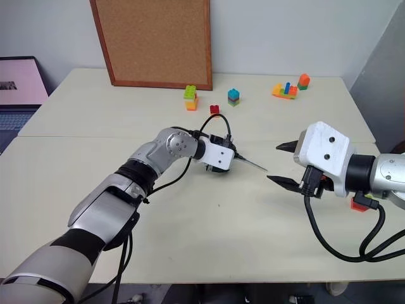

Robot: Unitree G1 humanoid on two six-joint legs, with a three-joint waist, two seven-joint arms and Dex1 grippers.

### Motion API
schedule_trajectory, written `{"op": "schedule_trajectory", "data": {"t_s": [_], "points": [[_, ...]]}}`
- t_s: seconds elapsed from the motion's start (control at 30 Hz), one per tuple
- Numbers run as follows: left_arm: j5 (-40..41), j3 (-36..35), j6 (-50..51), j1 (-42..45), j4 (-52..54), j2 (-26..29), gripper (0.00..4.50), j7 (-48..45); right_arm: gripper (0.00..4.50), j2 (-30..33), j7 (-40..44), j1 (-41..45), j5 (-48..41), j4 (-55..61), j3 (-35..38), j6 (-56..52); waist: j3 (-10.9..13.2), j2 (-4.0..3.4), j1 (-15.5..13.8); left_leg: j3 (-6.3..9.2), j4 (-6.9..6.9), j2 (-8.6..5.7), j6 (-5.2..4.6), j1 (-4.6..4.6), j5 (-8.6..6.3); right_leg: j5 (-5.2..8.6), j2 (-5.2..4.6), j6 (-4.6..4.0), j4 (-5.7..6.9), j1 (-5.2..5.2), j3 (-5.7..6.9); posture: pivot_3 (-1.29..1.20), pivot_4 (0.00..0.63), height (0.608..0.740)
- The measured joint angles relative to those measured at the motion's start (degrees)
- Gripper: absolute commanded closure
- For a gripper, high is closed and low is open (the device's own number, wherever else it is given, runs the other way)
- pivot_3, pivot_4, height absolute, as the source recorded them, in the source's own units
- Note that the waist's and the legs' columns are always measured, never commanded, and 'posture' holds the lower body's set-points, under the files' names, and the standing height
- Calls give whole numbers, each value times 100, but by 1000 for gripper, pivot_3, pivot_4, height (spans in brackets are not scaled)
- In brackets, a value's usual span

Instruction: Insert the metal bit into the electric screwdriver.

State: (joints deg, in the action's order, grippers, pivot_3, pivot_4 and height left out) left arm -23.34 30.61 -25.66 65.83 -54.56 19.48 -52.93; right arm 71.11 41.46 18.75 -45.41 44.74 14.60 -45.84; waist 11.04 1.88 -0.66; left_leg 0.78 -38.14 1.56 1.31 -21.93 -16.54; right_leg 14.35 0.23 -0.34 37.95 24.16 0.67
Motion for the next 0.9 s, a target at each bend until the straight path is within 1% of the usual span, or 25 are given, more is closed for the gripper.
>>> {"op": "schedule_trajectory", "data": {"t_s": [0.1, 0.17, 0.2, 0.27, 0.3, 0.33, 0.4, 0.43, 0.47, 0.57, 0.7, 0.9], "points": [[517, -442, 310, -92, 362, 215, 27, -360, 1380, -1, 64, -6, 134, -18, -17, 13, 0, 0, 33, 0, -1, 2, 0, -1, 0, -6, 0, -10, 6, 4, -2, 0, 150, 740], [994, -852, 821, -272, 896, 408, 27, -693, 1380, -19, 82, -55, 210, -61, -5, 38, 0, 0, 65, 1, 0, 6, 1, 1, 1, -6, 1, -10, 8, 3, 0, 0, 150, 740], [1362, -1132, 1285, -474, 1337, 582, 27, -936, 1380, -64, 82, -201, 300, -98, 28, 70, 0, 0, 85, 1, 0, 11, 2, 3, 1, -7, 1, -11, 10, 3, -1, 0, 150, 740], [1995, -1703, 2271, -1054, 2356, 1186, 27, -1304, 1380, -243, 80, -602, 573, -176, 131, 186, 0, -1, 131, 4, 0, 19, 4, 9, 2, -10, -8, -17, 15, 4, -6, 0, 150, 740], [2156, -1914, 2557, -1295, 2651, 1447, 27, -1401, 1380, -309, 82, -759, 662, -243, 187, 215, 0, -1, 159, 10, 1, 23, 16, 14, 9, -12, -9, -23, 22, 5, -6, 0, 150, 740], [2206, -1974, 2680, -1382, 2757, 1534, 27, -1417, 1380, -336, 84, -813, 697, -256, 213, 231, 0, -1, 162, 11, 2, 22, 24, 14, 14, -12, -9, -23, 23, 5, -5, 0, 150, 740], [2547, -2375, 3442, -1874, 3497, 1973, 27, -1515, 1380, -493, 157, -1068, 892, -327, 374, 460, 0, -1, 133, 19, 1, 20, 32, 13, 18, -2, -12, -6, 26, 2, 10, 0, 150, 740], [2654, -2468, 3650, -2051, 3771, 2114, 27, -1532, 1380, -528, 219, -1166, 945, -332, 443, 552, 0, -1, 118, 21, 1, 20, 27, 15, 15, 1, -13, -1, 26, -1, 10, 0, 150, 740], [2769, -2646, 3966, -2343, 4118, 2391, 27, -1530, 1380, -589, 320, -1323, 1051, -350, 549, 685, 0, -1, 103, 21, -1, 20, 24, 16, 14, 1, -16, 0, 28, -1, 10, 0, 150, 740], [2946, -3004, 4423, -2891, 4563, 2822, 27, -1518, 1380, -645, 554, -1606, 1168, -480, 718, 853, 0, -1, 77, 19, -6, 19, 24, 20, 14, 1, -19, 1, 32, -5, 8, 0, 150, 740], [3101, -3174, 4627, -3446, 4853, 3102, 27, -1546, 1380, -713, 790, -1780, 1326, -705, 915, 1059, 0, -1, 46, 15, -35, 12, 23, 15, 13, -2, -29, 7, 34, -13, 4, 0, 150, 740], [3430, -3293, 5015, -3881, 5152, 3076, 27, -1332, 1380, -814, 965, -1861, 1615, -988, 893, 1412, 0, 0, 58, 10, -69, 11, 21, 14, 12, -4, -30, 11, 70, -10, -2, 0, 150, 740]]}}
